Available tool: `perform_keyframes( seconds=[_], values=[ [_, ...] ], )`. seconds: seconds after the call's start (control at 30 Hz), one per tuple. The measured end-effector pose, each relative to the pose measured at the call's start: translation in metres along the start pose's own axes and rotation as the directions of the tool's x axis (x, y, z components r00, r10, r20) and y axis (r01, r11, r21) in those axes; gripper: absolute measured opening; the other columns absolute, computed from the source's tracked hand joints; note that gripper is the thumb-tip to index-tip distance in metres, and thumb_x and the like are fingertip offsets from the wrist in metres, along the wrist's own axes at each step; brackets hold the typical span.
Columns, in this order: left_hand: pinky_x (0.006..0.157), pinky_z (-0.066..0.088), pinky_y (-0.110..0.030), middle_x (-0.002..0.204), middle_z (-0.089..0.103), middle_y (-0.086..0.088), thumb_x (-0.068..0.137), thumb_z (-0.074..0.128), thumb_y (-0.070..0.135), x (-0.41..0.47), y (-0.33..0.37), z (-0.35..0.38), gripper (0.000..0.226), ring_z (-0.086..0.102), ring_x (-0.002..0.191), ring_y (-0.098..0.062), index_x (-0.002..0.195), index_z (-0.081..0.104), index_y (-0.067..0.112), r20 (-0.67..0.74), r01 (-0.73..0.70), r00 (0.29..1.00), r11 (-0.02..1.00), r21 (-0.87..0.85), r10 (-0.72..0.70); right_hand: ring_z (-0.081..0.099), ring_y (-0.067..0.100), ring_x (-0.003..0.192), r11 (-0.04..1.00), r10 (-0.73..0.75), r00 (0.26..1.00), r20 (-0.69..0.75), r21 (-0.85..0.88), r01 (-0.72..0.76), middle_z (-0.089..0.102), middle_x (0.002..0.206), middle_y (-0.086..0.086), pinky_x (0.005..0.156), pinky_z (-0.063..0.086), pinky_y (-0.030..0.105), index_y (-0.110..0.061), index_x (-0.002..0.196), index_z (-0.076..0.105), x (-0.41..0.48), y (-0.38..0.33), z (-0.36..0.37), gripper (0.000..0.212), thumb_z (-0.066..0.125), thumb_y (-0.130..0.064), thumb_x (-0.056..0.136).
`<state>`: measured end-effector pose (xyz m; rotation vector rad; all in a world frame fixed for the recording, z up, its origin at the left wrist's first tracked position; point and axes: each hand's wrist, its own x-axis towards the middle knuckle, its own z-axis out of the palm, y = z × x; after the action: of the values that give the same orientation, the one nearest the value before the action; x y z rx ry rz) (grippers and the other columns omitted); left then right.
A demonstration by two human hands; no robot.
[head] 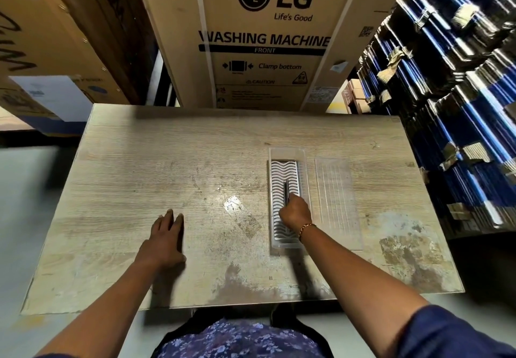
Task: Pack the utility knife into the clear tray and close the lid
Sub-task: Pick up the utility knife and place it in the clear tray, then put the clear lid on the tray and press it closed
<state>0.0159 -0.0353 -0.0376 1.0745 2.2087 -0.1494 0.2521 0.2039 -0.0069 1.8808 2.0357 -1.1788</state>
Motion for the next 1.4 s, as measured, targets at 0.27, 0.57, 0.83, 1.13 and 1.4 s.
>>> perform_keyframes(
  seconds=[0.27, 0.57, 0.83, 1.13, 1.4],
  values=[
    [0.114, 0.037, -0.056, 0.167, -0.014, 0.000, 0.070, 0.080, 0.035, 0.005, -0.002, 0.003, 0.120, -0.011, 0.154, -0.027, 0.158, -0.001, 0.027, 0.017, -0.002, 1.000, 1.000, -0.003, 0.002, 0.054, 0.039, 0.124, 0.968, -0.013, 1.000, -0.016, -0.252, 0.008, 0.046, 0.141, 0.019, 0.096, 0.048, 0.043, 0.001, 0.140, 0.036, -0.013, 0.002, 0.004, 0.057, 0.055, -0.007, 0.086],
    [0.113, 0.037, -0.056, 0.168, -0.010, -0.004, 0.072, 0.075, 0.034, 0.003, 0.005, 0.001, 0.114, -0.006, 0.154, -0.029, 0.158, 0.001, 0.025, 0.023, 0.032, 0.999, 0.999, 0.040, -0.033, 0.069, 0.020, 0.091, 0.975, -0.162, 0.919, -0.360, 0.085, 0.205, 0.071, 0.120, -0.002, 0.077, 0.053, 0.032, -0.024, 0.122, 0.065, -0.033, 0.053, -0.058, 0.032, 0.059, -0.031, 0.092],
    [0.107, 0.040, -0.041, 0.151, 0.047, -0.009, 0.074, 0.065, 0.058, -0.001, 0.097, 0.003, 0.083, 0.043, 0.137, -0.029, 0.144, 0.047, 0.018, 0.007, -0.098, 0.995, 0.956, -0.275, 0.104, 0.037, 0.042, 0.133, 0.955, 0.275, 0.944, -0.184, -0.060, -0.290, 0.038, 0.146, 0.018, 0.099, 0.043, 0.054, -0.009, 0.147, 0.032, -0.018, 0.168, -0.077, 0.096, 0.071, -0.058, 0.073],
    [0.098, 0.051, -0.040, 0.111, 0.071, -0.005, 0.080, 0.074, 0.039, -0.010, 0.170, 0.001, 0.044, 0.068, 0.103, -0.023, 0.119, 0.066, 0.018, 0.013, -0.071, 0.994, 0.738, -0.671, 0.108, 0.061, 0.028, 0.090, 0.886, 0.405, 0.914, -0.033, 0.262, -0.384, 0.062, 0.104, 0.014, 0.075, 0.050, 0.036, -0.003, 0.109, 0.053, 0.018, 0.185, -0.081, 0.087, 0.089, -0.050, 0.045],
    [0.074, 0.059, -0.029, 0.095, 0.071, 0.000, 0.087, 0.070, 0.028, -0.011, 0.191, -0.021, 0.018, 0.071, 0.075, -0.009, 0.104, 0.070, 0.020, -0.133, -0.171, 0.985, 0.611, -0.773, 0.107, 0.066, 0.022, 0.088, 0.650, 0.239, 0.939, -0.247, 0.760, 0.034, 0.071, 0.108, 0.013, 0.079, 0.052, 0.034, -0.015, 0.113, 0.066, -0.021, 0.156, -0.129, 0.029, 0.070, -0.006, 0.086]
  ],
)
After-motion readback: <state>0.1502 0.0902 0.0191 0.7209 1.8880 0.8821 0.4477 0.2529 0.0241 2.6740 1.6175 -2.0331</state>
